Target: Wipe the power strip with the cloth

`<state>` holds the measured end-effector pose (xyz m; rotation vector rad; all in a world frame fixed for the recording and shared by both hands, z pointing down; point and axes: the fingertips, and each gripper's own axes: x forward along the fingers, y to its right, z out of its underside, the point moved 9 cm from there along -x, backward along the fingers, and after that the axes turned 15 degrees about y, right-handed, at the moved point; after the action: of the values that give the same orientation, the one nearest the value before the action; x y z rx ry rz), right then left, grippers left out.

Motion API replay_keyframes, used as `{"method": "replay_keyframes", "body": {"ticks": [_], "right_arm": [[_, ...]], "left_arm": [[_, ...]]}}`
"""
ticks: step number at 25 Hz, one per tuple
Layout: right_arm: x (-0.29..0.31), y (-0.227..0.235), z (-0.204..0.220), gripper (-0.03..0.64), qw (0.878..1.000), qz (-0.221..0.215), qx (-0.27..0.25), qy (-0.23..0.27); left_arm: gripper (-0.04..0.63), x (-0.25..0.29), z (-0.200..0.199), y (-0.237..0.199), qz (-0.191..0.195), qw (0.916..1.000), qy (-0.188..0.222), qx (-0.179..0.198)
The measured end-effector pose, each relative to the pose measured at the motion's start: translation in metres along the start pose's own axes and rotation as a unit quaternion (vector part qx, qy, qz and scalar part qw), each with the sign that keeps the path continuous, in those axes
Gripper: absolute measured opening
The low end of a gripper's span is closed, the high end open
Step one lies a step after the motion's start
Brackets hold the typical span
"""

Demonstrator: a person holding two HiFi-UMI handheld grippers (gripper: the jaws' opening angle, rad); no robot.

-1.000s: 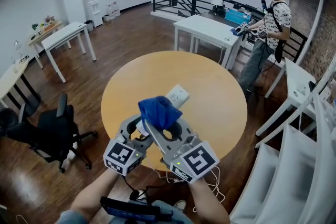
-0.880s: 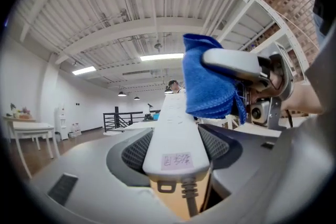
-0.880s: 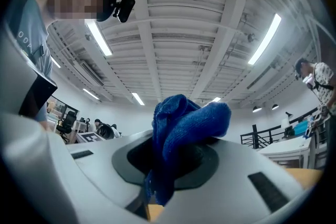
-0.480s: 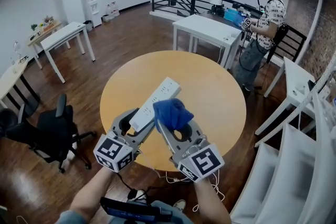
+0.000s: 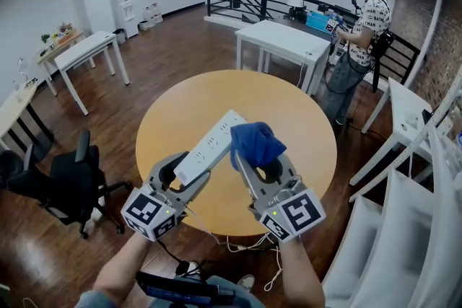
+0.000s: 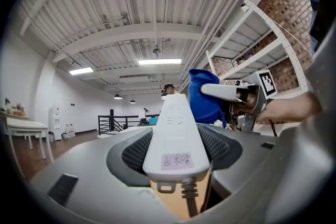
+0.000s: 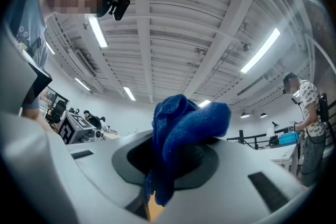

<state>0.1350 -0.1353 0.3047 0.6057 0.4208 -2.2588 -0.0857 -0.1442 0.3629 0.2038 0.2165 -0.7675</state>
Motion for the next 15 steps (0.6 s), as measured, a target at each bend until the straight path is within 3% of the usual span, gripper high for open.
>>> {"method": "replay_keyframes", "body": {"ticks": [7,15], "right_arm": [[-0.005,0.027,-0.017,0.06,0.999,0.038,0.002,0.017],[-0.009,0.034,-0.019,0.06,0.999,0.051,-0.003,0.017]], "left_arm": [[0.282,-0.009,-0.003,0.004,0.018,0.9997,0.008,0.018],[0.282,-0.009,-0.008,0.013,0.037,0.9988,0.005,0.031]]}}
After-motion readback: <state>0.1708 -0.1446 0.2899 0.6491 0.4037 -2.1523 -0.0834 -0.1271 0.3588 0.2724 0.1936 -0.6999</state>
